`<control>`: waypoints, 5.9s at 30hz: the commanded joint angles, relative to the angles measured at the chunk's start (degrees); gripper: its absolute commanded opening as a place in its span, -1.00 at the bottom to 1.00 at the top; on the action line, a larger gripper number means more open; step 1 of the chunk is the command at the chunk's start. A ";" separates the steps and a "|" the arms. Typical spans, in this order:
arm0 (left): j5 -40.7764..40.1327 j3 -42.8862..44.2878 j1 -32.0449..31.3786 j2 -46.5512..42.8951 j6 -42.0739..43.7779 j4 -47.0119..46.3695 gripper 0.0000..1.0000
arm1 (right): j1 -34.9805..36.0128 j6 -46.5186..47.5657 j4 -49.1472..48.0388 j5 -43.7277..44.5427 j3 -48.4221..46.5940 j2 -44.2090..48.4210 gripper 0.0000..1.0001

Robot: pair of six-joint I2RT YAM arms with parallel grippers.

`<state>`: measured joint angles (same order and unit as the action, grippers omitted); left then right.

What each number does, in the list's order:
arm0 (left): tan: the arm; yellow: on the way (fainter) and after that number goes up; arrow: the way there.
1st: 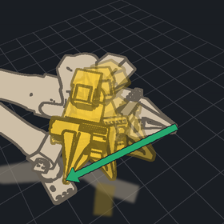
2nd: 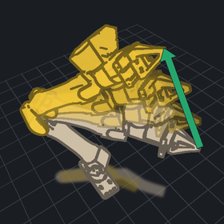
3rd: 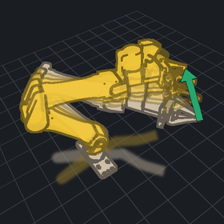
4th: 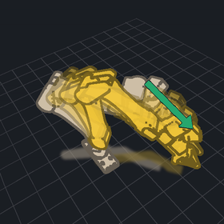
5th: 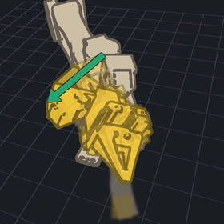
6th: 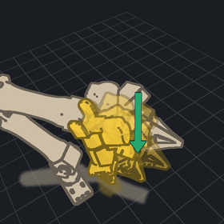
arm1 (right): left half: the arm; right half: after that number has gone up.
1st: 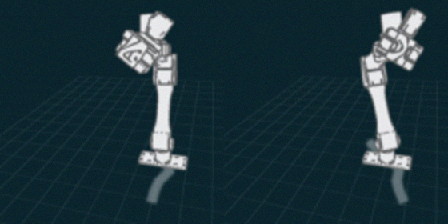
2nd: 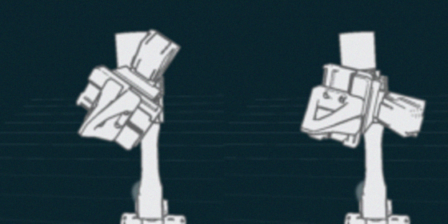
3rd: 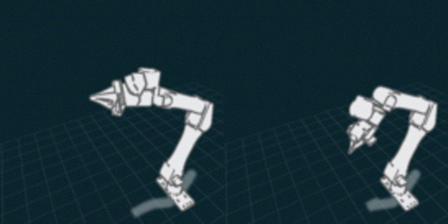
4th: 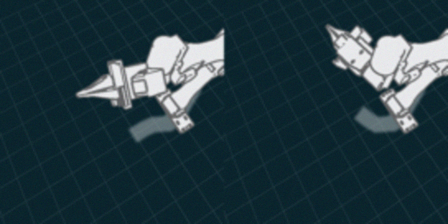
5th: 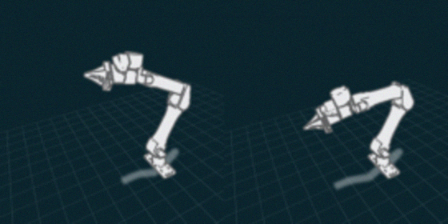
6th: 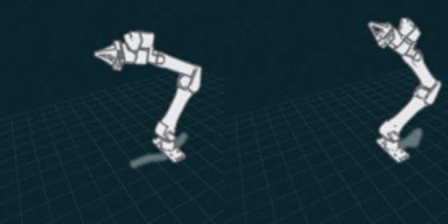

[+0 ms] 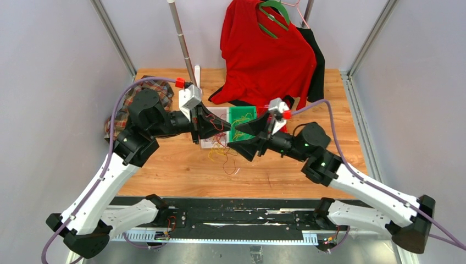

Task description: Untangle the cables

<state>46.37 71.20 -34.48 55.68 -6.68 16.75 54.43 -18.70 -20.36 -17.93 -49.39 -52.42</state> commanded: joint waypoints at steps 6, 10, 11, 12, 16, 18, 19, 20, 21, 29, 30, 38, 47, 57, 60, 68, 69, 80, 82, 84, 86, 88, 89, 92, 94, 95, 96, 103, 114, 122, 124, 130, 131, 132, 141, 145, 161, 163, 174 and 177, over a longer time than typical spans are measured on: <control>2.44 4.77 -0.41 1.81 -3.07 1.22 -0.98 | 6.58 12.69 -6.05 -3.04 -7.90 -11.15 0.39; 4.70 7.16 -0.45 3.00 -2.13 3.66 -0.98 | 6.74 11.98 -10.00 -3.17 -9.29 -16.31 0.39; 5.50 7.96 -0.37 3.29 -2.16 4.19 -0.98 | 6.75 11.94 -10.73 -2.63 -9.21 -17.22 0.39; 6.21 8.83 -0.40 3.49 -2.24 4.62 -0.99 | 6.76 11.81 -11.68 -2.05 -8.96 -17.94 0.38; 8.42 11.48 -0.40 3.79 -4.02 5.35 -0.99 | 6.66 10.55 -14.22 -1.41 -7.12 -20.09 0.20; 9.74 12.74 -0.40 3.85 -4.79 6.11 -0.99 | 6.65 10.20 -14.82 -0.05 -5.48 -20.54 0.04; 10.13 13.33 -0.40 3.97 -5.09 6.30 -0.99 | 6.53 9.85 -14.86 0.94 -4.66 -20.53 -0.04; 10.37 14.10 -0.41 3.99 -5.18 6.54 -0.99 | 6.48 9.50 -14.88 1.65 -3.79 -20.46 -0.12; 10.48 14.82 -0.37 3.99 -5.23 6.58 -0.99 | 6.29 9.23 -14.82 2.00 -2.89 -20.32 -0.18; 8.47 24.60 -0.35 5.20 -4.82 5.96 -0.99 | 5.96 1.58 -14.80 8.41 6.22 -18.69 -0.25; 7.68 25.79 -0.35 5.26 -4.74 5.88 -0.99 | 5.95 0.47 -13.93 9.57 6.90 -18.77 -0.25; 2.96 35.69 -0.33 7.15 -0.18 8.92 -0.99 | 5.95 -5.09 -15.08 10.23 14.00 -21.28 -0.40; -7.68 43.30 -0.33 8.71 1.90 6.02 -0.99 | 5.94 -7.57 -11.11 13.65 16.66 -26.70 -0.16; -18.27 53.64 -0.33 11.08 16.42 7.31 -0.99 | 6.06 -8.02 -5.71 14.78 16.99 -27.66 -0.14; -21.15 55.22 -0.33 11.50 20.30 5.73 -0.99 | 6.03 -8.59 -4.21 14.95 17.05 -27.69 -0.16; -29.16 55.49 -0.33 12.57 28.24 1.61 -0.99 | 6.04 -8.94 -2.45 16.15 17.92 -25.70 -0.22; -28.46 54.39 -0.33 12.14 28.10 2.54 -0.99 | 6.04 -8.56 -1.71 16.67 17.46 -25.08 -0.22; -29.43 26.90 -0.33 5.40 29.20 2.34 -0.99 | 4.14 -3.69 4.94 22.06 12.38 -16.59 -0.03; -27.89 22.11 -0.33 5.28 31.17 1.46 -0.99 | 3.58 -3.23 4.04 23.28 12.17 -15.14 -0.03; -27.37 18.46 -0.33 5.99 31.53 -0.22 -0.99 | 3.00 -3.40 3.59 25.41 11.89 -14.51 -0.04; -27.37 17.01 -0.34 7.76 31.79 -1.14 -0.99 | 2.27 -3.94 3.58 27.90 11.56 -14.22 -0.06; -28.73 16.31 -0.33 10.14 31.69 -2.54 -0.99 | 1.17 -3.98 4.20 30.60 11.23 -13.84 -0.08; -29.39 16.07 -0.23 11.31 32.03 -3.24 -0.99 | 0.51 -3.99 4.98 31.56 10.98 -13.60 -0.09; -29.44 16.06 1.15 14.84 32.71 -5.56 -0.99 | -1.60 -3.55 6.13 32.19 10.94 -12.32 -0.11; -29.23 16.16 2.50 17.06 33.33 -6.42 -0.99 | -2.47 -2.89 6.45 32.16 11.36 -11.35 -0.12; -29.01 16.12 3.20 18.10 34.17 -6.83 -0.99 | -2.83 -2.56 6.47 32.17 11.70 -10.81 -0.12; -29.27 16.08 3.86 19.42 34.46 -7.47 -0.99 | -3.10 -2.15 6.52 32.17 11.90 -10.37 -0.12; -27.27 17.26 6.46 25.69 33.52 -8.35 -0.99 | -3.62 -0.81 8.23 31.12 12.56 -8.75 -0.15; -30.05 11.12 6.62 31.84 32.54 -9.52 -0.99 | -4.52 0.26 9.98 31.07 13.36 -5.51 -0.17; -30.54 4.75 6.71 33.07 32.89 -4.57 -0.99 | -5.57 0.16 9.42 30.91 15.31 -3.49 -0.17; -30.94 4.61 6.78 33.44 33.26 -3.89 -0.99 | -5.72 0.07 9.53 30.64 15.24 -3.90 -0.17; -35.81 8.69 6.88 37.60 37.38 4.31 -0.99 | -6.03 0.04 9.41 29.55 14.81 -4.89 -0.18; -37.58 9.84 6.84 38.93 38.23 7.42 -0.99 | -6.15 0.03 9.42 29.42 14.76 -5.00 -0.18; -39.20 10.89 6.85 40.28 38.98 9.58 -0.99 | -6.24 -0.01 9.38 29.30 14.59 -5.12 -0.18; -40.85 8.89 6.48 43.75 36.99 9.36 -0.99 | -6.44 -0.80 8.32 27.51 13.68 -7.55 -0.18; -40.85 6.43 6.35 44.15 35.54 8.95 -0.91 | -6.53 -0.77 8.44 27.72 13.96 -7.36 -0.19; -43.90 6.81 6.87 38.08 32.32 16.46 0.22 | -6.83 0.13 11.71 26.52 11.48 -6.95 -0.18; -41.65 9.35 7.28 37.18 32.36 19.75 0.30 | -6.89 0.34 12.19 26.37 11.13 -6.85 -0.18; -32.81 17.10 20.60 31.66 35.92 33.58 0.49 | -5.79 0.83 10.94 20.66 9.84 -9.97 0.08; -29.11 14.09 24.46 29.53 33.34 34.54 0.52 | -2.35 2.58 11.30 18.32 7.36 -15.43 0.20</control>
<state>11.94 88.38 -13.67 87.24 27.83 46.06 48.99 -18.57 -8.71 4.89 -37.87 -62.59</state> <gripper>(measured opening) 0.752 0.565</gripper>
